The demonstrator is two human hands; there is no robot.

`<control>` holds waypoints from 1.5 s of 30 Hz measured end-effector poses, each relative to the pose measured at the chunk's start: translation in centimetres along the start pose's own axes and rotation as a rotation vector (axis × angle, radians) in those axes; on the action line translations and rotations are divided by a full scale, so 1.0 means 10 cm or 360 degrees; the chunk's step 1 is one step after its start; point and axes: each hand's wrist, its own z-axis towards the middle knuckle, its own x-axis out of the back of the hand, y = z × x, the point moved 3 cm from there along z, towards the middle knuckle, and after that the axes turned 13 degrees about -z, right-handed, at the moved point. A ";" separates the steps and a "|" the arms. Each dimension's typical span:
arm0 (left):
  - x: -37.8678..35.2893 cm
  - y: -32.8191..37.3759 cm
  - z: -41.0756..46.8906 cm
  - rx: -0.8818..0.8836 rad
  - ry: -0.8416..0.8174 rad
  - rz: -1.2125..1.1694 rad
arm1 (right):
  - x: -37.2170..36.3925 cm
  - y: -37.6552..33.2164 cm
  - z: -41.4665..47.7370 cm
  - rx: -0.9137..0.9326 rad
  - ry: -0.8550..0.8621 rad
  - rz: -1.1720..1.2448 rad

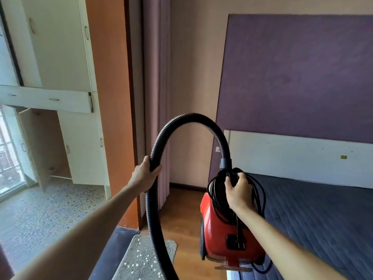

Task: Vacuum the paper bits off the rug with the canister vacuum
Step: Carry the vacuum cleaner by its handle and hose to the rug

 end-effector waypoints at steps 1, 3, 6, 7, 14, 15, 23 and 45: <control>-0.05 -0.03 0.12 -0.0005 -0.0004 -0.0003 | -0.08 0.01 0.11 0.0006 0.0011 0.0008; -0.11 -0.08 0.28 -0.0010 0.0001 0.0010 | -0.18 0.03 0.25 0.0008 0.0022 0.0019; -0.14 -0.14 0.42 0.0026 0.0009 0.0046 | -0.26 0.05 0.34 0.0018 0.0015 0.0018; -0.17 -0.19 0.53 0.0039 -0.0002 0.0055 | -0.34 0.05 0.42 0.0022 0.0014 0.0018; -0.38 -0.41 1.39 0.0042 -0.0099 0.0044 | -0.93 0.08 1.06 -0.0023 0.0033 0.0003; -0.42 -0.45 1.52 0.0038 -0.0115 0.0036 | -1.02 0.08 1.16 -0.0027 0.0041 -0.0002; -0.60 -0.70 2.51 0.0070 -0.0133 0.0084 | -1.60 -0.02 1.85 -0.0084 0.0037 -0.0069; -1.15 -0.96 4.16 0.0099 -0.0142 0.0172 | -2.54 0.09 3.33 -0.0153 -0.0023 -0.0154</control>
